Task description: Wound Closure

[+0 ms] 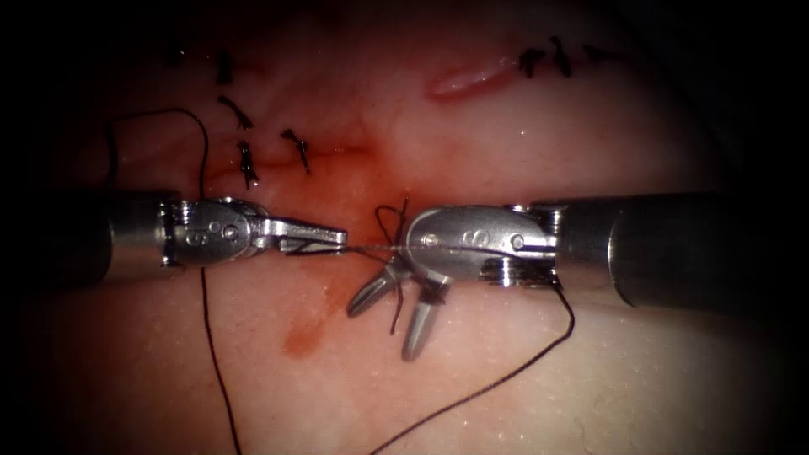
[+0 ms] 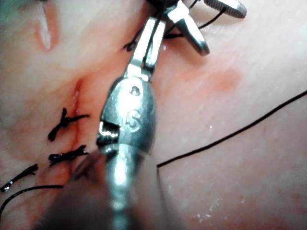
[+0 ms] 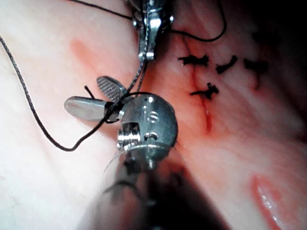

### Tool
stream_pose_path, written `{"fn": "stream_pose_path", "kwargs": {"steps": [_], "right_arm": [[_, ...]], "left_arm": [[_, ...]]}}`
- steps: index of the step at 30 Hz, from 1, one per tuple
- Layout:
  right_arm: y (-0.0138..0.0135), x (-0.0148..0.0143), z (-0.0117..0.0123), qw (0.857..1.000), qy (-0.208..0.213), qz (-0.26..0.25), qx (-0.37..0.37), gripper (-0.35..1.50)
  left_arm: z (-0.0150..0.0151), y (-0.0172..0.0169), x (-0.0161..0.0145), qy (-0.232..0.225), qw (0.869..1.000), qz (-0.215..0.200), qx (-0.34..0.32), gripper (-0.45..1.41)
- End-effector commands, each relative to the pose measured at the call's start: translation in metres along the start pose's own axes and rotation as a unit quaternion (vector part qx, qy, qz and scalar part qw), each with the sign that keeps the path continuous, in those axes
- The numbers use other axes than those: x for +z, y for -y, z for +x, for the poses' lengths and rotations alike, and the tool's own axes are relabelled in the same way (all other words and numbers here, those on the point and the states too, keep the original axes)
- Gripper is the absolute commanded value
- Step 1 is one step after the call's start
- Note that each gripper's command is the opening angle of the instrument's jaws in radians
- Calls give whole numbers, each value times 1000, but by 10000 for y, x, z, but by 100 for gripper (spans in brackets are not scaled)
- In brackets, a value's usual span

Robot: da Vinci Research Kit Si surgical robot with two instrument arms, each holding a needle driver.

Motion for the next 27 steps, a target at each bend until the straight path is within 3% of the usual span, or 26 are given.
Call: {"fn": "stream_pose_path", "kwargs": {"steps": [1, 7, 18, 27], "right_arm": [[-12, 4, 2, 1000, -1, 2, -1, -35], [-15, -1, 5, 1000, -8, -11, -8, -35], [-33, -43, 13, 993, -103, -57, 16, -35], [-48, -58, 3, 990, -115, -75, 32, -35]], "left_arm": [[-5, 2, 6, 1, 1000, 0, 1, -45], [1, -11, 13, 7, 1000, -6, 2, -45], [18, -92, 26, 51, 997, -49, 14, -45], [50, -169, 57, 61, 994, -87, 21, -45]]}}
